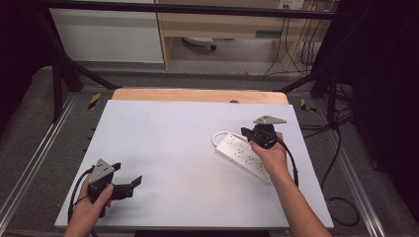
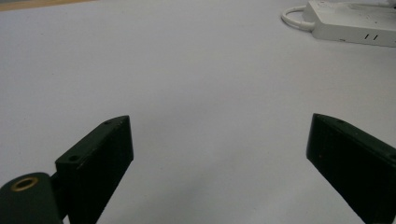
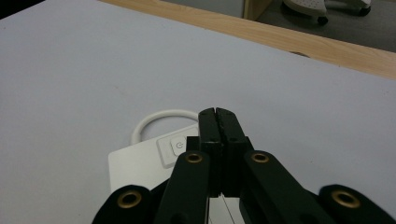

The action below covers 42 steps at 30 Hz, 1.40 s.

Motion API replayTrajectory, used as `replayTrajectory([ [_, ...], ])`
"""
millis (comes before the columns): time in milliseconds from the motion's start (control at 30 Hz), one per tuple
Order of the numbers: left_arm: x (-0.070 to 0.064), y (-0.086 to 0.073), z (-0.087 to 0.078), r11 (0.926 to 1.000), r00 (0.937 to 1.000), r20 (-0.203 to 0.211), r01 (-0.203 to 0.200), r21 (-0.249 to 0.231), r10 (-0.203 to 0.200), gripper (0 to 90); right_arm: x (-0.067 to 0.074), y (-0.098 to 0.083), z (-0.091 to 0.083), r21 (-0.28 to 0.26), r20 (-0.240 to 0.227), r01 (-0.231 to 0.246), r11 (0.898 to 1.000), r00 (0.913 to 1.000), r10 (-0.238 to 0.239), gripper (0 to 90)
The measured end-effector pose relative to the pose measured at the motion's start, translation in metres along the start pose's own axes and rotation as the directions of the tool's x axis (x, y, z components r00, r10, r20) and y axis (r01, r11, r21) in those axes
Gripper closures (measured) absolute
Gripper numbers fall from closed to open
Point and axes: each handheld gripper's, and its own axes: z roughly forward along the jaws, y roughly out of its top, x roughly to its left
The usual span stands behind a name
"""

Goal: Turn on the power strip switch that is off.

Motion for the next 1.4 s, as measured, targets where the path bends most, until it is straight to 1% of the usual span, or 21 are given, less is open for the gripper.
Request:
replayTrajectory([
  [267,0.000,0.000,0.000,1.0000,1.0000,0.000,0.000,-0.001,0.000,7.4,0.006,-0.005,0.008,0.024,-0.008,0.010,1.000,0.9999,-0.010,90.0],
  [367,0.000,0.000,0.000,1.0000,1.0000,0.001,-0.002,-0.001,0.002,7.4,0.007,-0.007,0.011,0.042,-0.007,0.004,0.999,1.0000,-0.004,90.0],
  [467,0.000,0.000,0.000,1.0000,1.0000,0.002,-0.003,-0.001,0.003,7.4,0.007,-0.009,0.012,0.047,-0.009,0.003,0.999,1.0000,-0.002,90.0],
  [700,0.000,0.000,0.000,1.0000,1.0000,0.002,-0.002,0.000,0.002,7.4,0.003,-0.020,0.013,0.061,-0.004,-0.022,0.998,0.9997,0.023,90.0],
  [800,0.000,0.000,0.000,1.0000,1.0000,0.003,-0.004,0.001,0.004,7.4,0.003,-0.020,0.013,0.055,-0.002,-0.017,0.998,0.9999,0.017,90.0],
  [867,0.000,0.000,0.000,1.0000,1.0000,0.003,-0.005,0.001,0.005,7.4,0.003,-0.021,0.013,0.057,-0.001,-0.022,0.998,0.9998,0.022,90.0],
  [1167,0.000,0.000,0.000,1.0000,1.0000,0.005,-0.007,0.003,0.007,7.4,0.000,-0.028,0.014,0.090,0.009,-0.028,0.996,0.9996,0.027,90.0],
  [1400,0.000,0.000,0.001,1.0000,1.0000,0.005,-0.007,0.005,0.007,7.4,-0.001,-0.029,0.015,0.097,0.013,-0.029,0.995,0.9995,0.028,90.0],
])
